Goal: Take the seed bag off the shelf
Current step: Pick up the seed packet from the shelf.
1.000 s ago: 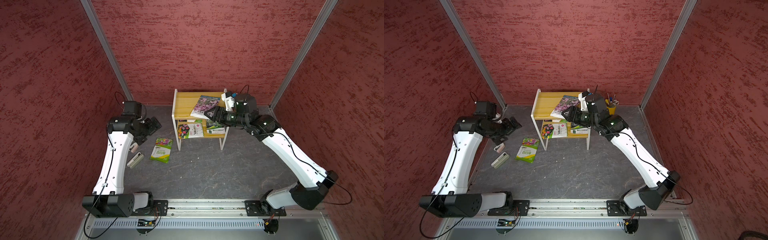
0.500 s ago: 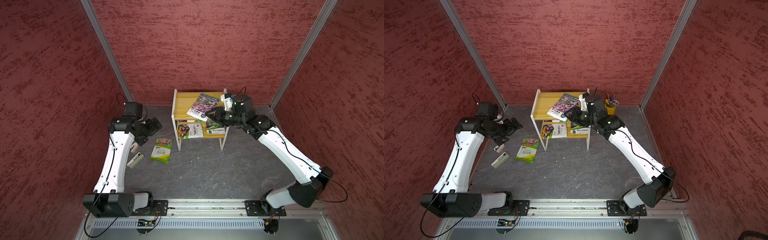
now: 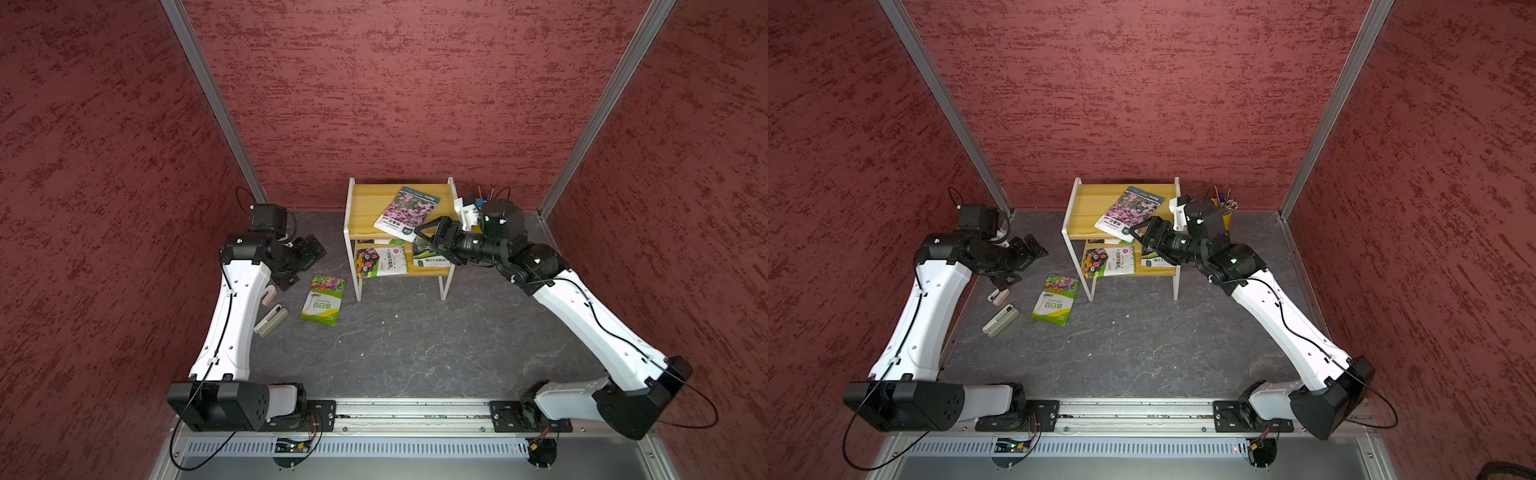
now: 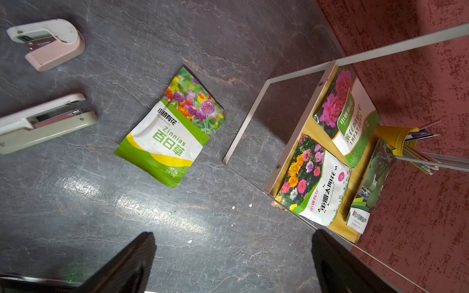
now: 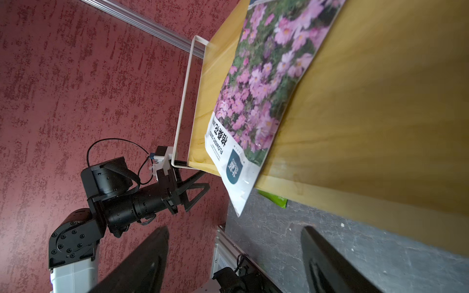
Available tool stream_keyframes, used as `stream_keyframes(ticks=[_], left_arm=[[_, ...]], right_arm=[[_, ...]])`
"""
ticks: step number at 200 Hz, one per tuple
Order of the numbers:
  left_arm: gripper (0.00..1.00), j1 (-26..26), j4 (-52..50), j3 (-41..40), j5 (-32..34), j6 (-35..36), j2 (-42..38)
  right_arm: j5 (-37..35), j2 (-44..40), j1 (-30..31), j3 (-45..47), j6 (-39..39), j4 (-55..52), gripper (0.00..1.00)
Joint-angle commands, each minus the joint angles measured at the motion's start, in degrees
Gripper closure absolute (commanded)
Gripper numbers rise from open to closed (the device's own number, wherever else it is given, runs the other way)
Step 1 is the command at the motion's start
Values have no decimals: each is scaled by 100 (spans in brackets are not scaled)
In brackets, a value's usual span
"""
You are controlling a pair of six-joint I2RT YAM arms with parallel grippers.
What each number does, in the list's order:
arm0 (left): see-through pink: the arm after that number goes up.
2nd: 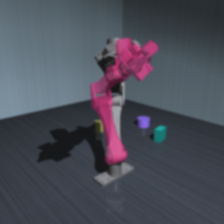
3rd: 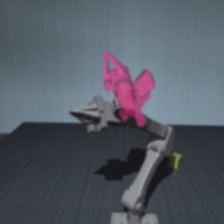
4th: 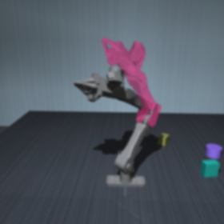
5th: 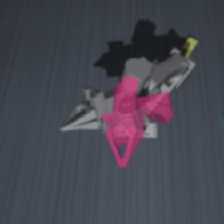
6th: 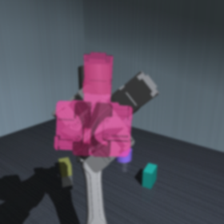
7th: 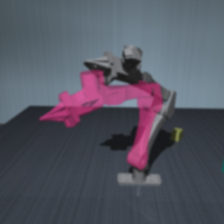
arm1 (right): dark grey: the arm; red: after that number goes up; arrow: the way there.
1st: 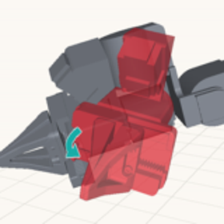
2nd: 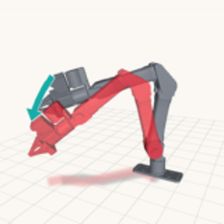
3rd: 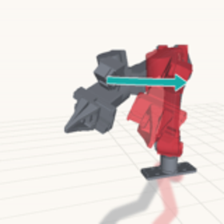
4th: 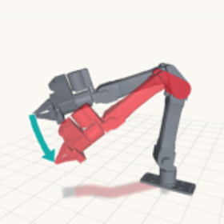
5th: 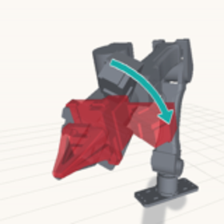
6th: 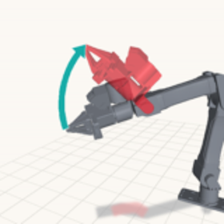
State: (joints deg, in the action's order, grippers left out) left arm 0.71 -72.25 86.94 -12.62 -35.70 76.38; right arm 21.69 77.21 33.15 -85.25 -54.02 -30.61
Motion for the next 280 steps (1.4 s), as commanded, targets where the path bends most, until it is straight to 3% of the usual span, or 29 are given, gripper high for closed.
stream_keyframes(ticks=[1, 26, 74, 109, 148, 223, 280], left_arm=[[0, -66, 128, 37, -84, -25, 103], [0, -94, 144, 65, -98, -25, 131], [0, -137, 218, -10, -146, -46, 175], [0, -149, 247, -69, -162, -57, 149], [0, -133, 208, -85, -163, -8, 132], [0, -97, 300, -238, -214, -26, 136], [0, -106, 317, -239, -215, -75, 140]], right_arm=[[76, 93, -19, -490, 69, -131, 15], [148, 582, -19, -1706, 495, -555, 14], [329, 2731, -27, -4597, 1312, -1265, 13], [431, 3850, -28, -5778, 1523, -1352, 13], [369, 4110, -30, -5510, 1710, -1163, 12], [377, 3080, -34, -3235, 1421, -149, 12], [373, 2876, -31, -2974, 1412, -42, 12]])
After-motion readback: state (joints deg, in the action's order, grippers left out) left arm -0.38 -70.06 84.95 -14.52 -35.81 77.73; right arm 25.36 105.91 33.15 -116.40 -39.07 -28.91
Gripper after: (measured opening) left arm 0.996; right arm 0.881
